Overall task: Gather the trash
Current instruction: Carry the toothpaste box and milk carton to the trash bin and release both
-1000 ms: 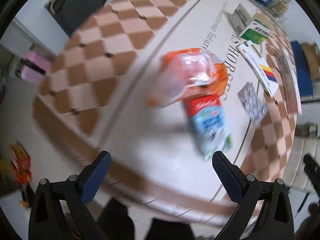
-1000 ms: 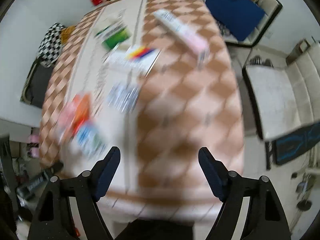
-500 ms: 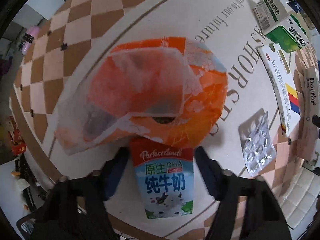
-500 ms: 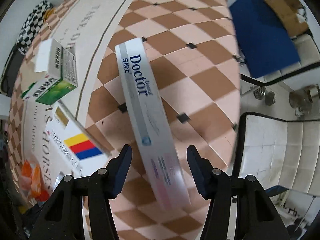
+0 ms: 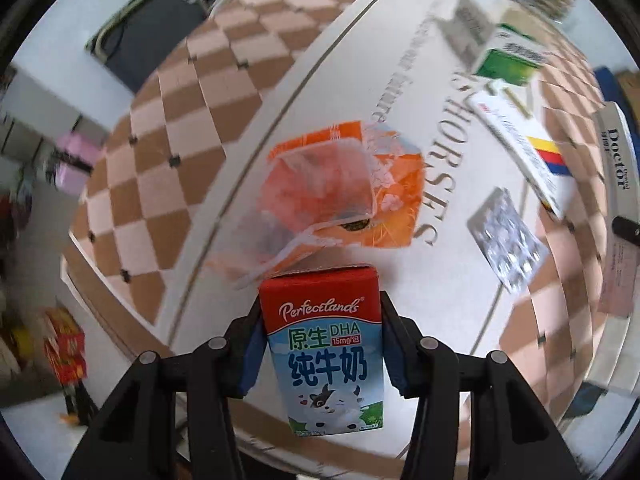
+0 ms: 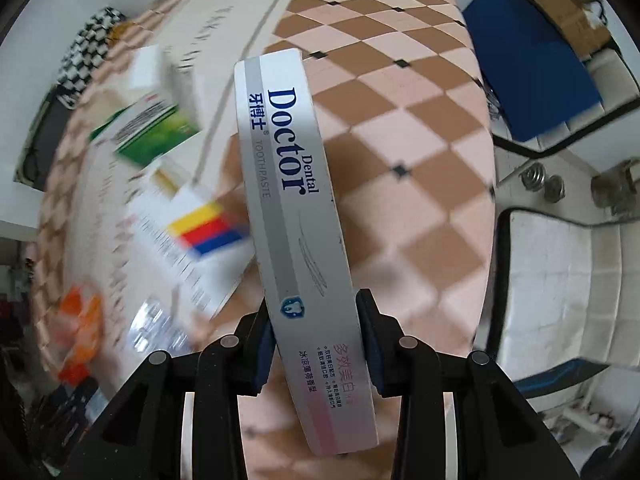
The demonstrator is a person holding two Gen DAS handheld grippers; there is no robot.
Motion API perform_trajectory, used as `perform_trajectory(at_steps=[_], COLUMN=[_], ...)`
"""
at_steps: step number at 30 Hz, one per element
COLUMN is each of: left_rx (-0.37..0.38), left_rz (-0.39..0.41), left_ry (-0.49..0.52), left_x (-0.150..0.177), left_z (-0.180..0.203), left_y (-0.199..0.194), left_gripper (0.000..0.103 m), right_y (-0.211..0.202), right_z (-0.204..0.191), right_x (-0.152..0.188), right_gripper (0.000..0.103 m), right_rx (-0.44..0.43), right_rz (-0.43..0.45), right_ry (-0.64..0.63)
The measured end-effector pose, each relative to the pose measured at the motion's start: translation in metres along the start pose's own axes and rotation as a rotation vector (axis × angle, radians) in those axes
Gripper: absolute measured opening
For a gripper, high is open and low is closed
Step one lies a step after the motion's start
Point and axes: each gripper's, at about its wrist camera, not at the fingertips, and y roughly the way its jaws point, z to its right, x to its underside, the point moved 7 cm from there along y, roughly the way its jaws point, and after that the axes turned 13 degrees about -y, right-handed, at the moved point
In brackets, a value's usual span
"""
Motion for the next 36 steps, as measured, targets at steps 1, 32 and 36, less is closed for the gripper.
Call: perform_trajectory(at_steps=[1, 32, 36], left_rx=[0.007, 0.112, 0.069], left_rz=[0.023, -0.194, -0.248], left_ry=[0.029, 0.436, 0.433], left_x=[0.004, 0.225, 0.239], left_z=[-0.002, -0.152, -0.147], left_y=[-0.009, 0.09, 0.171], left_gripper=[0.047, 0.047, 0.047], right_y=[-0.007, 0.079, 0.162], right_z=[-0.009, -0.318, -0.319], right_x=[0.014, 0.534, 0.561], right_gripper=[0.04, 0.04, 0.04], right_rx=[-0.013, -0.26, -0.278], right_rz=[0.012, -0.217, -0.291], right_ry=[0.006, 0.292, 0.311])
